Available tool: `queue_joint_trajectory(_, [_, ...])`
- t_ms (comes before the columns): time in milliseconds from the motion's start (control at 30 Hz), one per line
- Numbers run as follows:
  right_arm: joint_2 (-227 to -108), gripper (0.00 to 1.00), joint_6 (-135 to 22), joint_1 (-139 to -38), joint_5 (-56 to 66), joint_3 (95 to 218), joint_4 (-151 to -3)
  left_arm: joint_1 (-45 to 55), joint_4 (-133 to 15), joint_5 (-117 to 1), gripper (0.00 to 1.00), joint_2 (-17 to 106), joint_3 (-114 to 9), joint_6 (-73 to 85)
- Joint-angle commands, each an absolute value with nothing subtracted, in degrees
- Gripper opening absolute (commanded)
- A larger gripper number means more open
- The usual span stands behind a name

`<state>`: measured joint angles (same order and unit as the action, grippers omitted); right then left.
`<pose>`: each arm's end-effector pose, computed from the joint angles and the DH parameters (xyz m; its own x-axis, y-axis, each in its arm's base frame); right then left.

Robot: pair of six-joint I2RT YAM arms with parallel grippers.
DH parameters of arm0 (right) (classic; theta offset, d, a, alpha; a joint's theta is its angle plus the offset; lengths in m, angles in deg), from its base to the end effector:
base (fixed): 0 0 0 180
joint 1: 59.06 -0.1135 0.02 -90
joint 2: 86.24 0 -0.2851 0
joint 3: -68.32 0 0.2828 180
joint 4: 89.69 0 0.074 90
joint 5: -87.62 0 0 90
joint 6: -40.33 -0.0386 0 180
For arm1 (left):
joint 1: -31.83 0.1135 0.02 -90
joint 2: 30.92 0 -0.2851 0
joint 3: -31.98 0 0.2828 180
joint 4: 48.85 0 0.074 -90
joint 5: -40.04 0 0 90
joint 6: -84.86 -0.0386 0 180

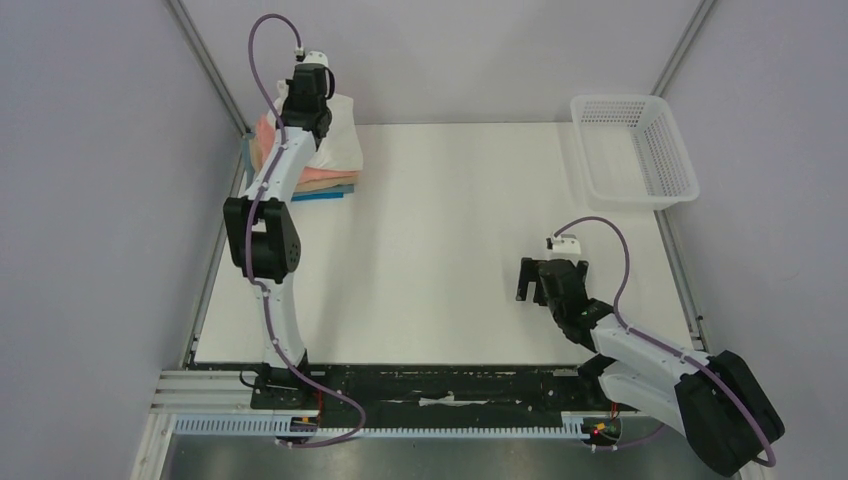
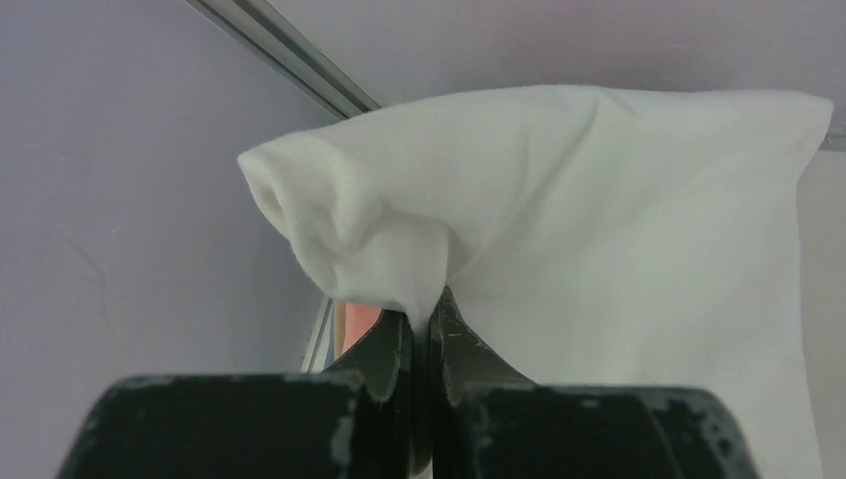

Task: Fold and stack the t-shirts
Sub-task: Put the neatly folded tshirt into the corner of the board with the left arm, then reset both arms

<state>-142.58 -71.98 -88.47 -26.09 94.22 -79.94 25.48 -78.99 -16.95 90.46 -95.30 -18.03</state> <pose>0.1725 0.0794 0.1370 -0.5892 0.0669 -0.8052 0.0450 0.9977 0.0499 0.5457 -0.0396 0.3423 -0.4872 0.2424 -0.8390 -0.2998 0.8559 0.4214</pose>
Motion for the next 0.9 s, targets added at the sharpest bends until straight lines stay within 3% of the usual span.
queue_joint_trajectory(0, [-143.8,0.98,-72.5,-88.3,-27.1,97.1,-81.7,26.3,-75.3,-13.2,0.02,91.0,-96.4,-15.9])
queue_joint_trajectory(100, [-144.0,0.98,-72.6,-88.4,-26.7,97.1,-81.6,27.6,-73.6,-10.5,0.11,92.3,-96.0,-13.6])
queue_joint_trajectory(233, [-143.3,0.98,-72.9,-88.3,-26.3,96.9,-81.3,29.4,-68.4,-10.1,0.30,93.0,-93.8,-12.2])
queue_joint_trajectory(300, [-142.3,0.98,-73.5,-88.4,-26.6,96.3,-81.6,29.8,-67.9,-9.3,0.52,92.9,-93.2,-11.9])
queue_joint_trajectory(333, [-141.8,0.98,-73.8,-88.4,-26.7,96.0,-81.7,29.8,-67.1,-8.6,0.70,92.6,-92.6,-11.8])
queue_joint_trajectory(367, [-141.5,0.98,-73.8,-88.3,-26.7,95.9,-81.7,29.9,-67.0,-8.5,0.77,92.3,-92.3,-11.7])
queue_joint_trajectory(633, [-138.9,0.98,-74.6,-88.3,-25.3,95.7,-81.1,29.7,-73.8,-17.2,0.80,85.5,-89.4,-1.2])
queue_joint_trajectory(867, [-136.4,0.98,-75.1,-88.3,-24.2,94.0,-81.2,27.6,-72.6,-32.0,0.81,70.6,-75.4,11.8])
